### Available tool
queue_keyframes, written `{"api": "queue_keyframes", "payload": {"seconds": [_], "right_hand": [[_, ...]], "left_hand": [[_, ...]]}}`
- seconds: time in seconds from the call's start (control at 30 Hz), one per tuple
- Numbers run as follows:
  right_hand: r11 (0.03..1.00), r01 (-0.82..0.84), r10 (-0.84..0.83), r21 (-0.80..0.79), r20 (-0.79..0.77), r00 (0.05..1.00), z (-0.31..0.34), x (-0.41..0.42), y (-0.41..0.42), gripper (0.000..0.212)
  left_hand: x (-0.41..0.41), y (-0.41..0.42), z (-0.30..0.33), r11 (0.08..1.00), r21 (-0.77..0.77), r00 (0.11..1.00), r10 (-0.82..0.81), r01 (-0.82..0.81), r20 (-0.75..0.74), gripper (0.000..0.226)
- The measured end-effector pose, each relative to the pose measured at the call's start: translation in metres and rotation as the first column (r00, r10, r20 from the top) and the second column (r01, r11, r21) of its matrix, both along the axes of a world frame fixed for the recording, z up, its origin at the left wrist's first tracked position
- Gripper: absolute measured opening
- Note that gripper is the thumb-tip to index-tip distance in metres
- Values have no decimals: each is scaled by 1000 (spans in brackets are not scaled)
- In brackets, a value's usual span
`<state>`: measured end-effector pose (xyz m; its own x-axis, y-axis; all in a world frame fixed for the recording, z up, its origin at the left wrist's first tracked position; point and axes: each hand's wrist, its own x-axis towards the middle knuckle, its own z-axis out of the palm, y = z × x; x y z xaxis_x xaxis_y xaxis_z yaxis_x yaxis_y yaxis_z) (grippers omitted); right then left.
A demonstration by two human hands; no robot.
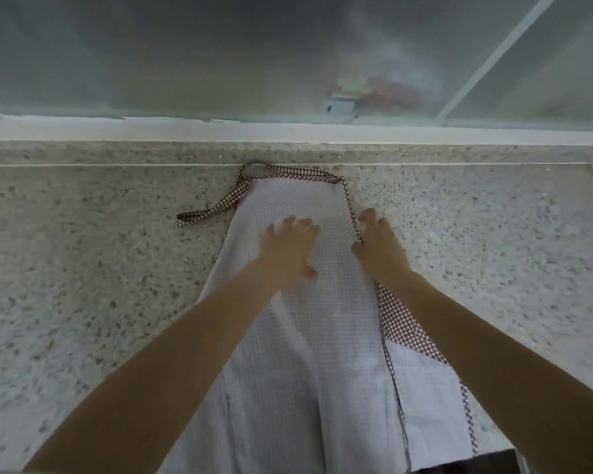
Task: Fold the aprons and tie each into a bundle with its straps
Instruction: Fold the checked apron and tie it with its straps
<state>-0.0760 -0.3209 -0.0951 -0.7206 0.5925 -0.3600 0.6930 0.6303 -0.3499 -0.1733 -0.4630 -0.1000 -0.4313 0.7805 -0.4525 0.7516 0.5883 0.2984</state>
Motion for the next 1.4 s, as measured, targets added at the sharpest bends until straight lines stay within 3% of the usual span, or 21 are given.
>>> {"api": "queue_keyframes", "payload": {"seconds": [0.1, 0.2, 0.33, 0.4, 0.5, 0.53, 0.63, 0.73, 0.83, 0.9, 1.0, 1.13, 1.27, 1.33, 1.4], "right_hand": [[998, 54, -48, -31, 177, 983, -4, 24, 2, 53], [998, 52, -36, -40, 324, 945, -8, 45, 9, 74], [999, -15, -2, 43, 371, 928, -9, 66, 21, 47], [996, -43, 9, 77, 388, 922, -6, 78, 33, 42], [995, -76, 48, 62, 367, 929, -1, 92, 57, 40], [996, -75, 57, 41, 336, 940, 1, 95, 64, 35], [995, -88, 94, -36, 225, 970, 4, 102, 81, 24], [974, -214, 223, -78, 136, 965, 6, 109, 91, 23], [911, -394, 410, -124, 170, 896, 2, 117, 102, 29], [875, -476, 481, -89, 264, 836, 0, 121, 113, 20], [840, -543, 473, 14, 474, 743, 1, 121, 138, 25], [843, -505, 330, 186, 563, 758, 13, 121, 170, 34], [856, -402, 207, 324, 498, 842, 19, 123, 180, 40], [894, -338, 223, 293, 364, 904, 16, 121, 170, 42], [922, -350, 311, 167, 222, 924, 12, 117, 149, 44]], "left_hand": [[16, 12, -11, 992, -112, 987, 66, -51, 143, 112], [28, 17, -18, 984, -167, 989, 86, -66, 116, 129], [33, 24, -16, 968, -229, 988, 126, -102, 92, 134], [41, 31, -11, 951, -274, 988, 155, -142, 25, 127], [71, 53, -1, 983, -159, 979, 57, -89, -195, 85], [82, 63, 2, 990, -133, 984, 20, -44, -177, 85], [109, 91, 1, 978, -206, 1000, 28, -25, 13, 113], [120, 99, -9, 956, -275, 993, 115, -105, 23, 134], [124, 103, -14, 942, -305, 989, 148, -138, 13, 141], [122, 106, -15, 933, -323, 984, 177, -158, 31, 143], [120, 107, -19, 931, -331, 982, 181, -154, 51, 145], [119, 108, -22, 931, -323, 978, 200, -169, 66, 147], [120, 109, -22, 928, -326, 977, 205, -178, 51, 147], [120, 107, -21, 933, -313, 978, 202, -176, 52, 146], [121, 103, -21, 940, -294, 979, 197, -172, 57, 144]]}}
